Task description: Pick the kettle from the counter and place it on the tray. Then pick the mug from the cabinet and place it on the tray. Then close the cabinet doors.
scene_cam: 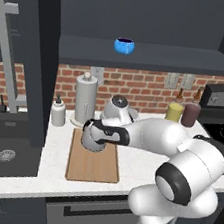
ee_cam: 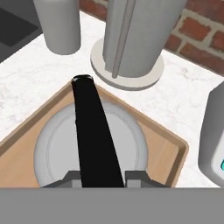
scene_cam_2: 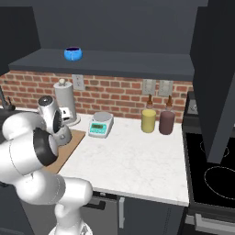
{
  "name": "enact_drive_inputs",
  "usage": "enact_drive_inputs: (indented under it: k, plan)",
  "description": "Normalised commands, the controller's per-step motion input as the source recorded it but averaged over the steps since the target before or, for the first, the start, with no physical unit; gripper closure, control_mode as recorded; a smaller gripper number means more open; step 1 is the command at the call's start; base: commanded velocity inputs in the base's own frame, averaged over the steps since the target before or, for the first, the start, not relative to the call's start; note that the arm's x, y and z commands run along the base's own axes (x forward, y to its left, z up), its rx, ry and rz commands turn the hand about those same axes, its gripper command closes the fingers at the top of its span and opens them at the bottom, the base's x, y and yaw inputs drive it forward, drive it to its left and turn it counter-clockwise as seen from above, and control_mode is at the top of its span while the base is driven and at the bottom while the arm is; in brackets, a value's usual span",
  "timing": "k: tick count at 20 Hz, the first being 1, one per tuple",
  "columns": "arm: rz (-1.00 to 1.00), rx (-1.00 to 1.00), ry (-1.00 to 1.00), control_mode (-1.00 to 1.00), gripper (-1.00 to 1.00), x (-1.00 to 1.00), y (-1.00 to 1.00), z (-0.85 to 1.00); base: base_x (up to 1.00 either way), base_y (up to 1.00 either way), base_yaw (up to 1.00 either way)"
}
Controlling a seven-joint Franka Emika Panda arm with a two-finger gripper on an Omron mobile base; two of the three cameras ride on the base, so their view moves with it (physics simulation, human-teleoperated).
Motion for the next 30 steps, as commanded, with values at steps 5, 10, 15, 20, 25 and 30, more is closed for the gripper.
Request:
enact_drive_inputs:
  k: [5,10,15,20,25,30]
  plan:
    - [0.0,0.0,0.0,-1.0,-1.0,-0.04,-0.01,-0.24,0.0,0.0,0.0]
    - [0.0,0.0,-0.01,-1.0,-1.0,-0.06,-0.01,-0.02,0.0,0.0,0.0]
    - [0.0,0.0,-0.03,-1.0,-1.0,-0.09,-0.05,0.0,0.0,0.0,0.0]
    - [0.0,0.03,0.0,-1.0,-1.0,-0.15,-0.13,0.06,0.0,0.0,0.0]
    - [-0.06,0.08,0.0,-1.0,-1.0,-0.64,-0.17,0.12,0.0,0.0,0.0]
    - [-0.01,0.05,-0.06,-1.0,-1.0,-0.72,-0.11,0.22,0.0,0.0,0.0]
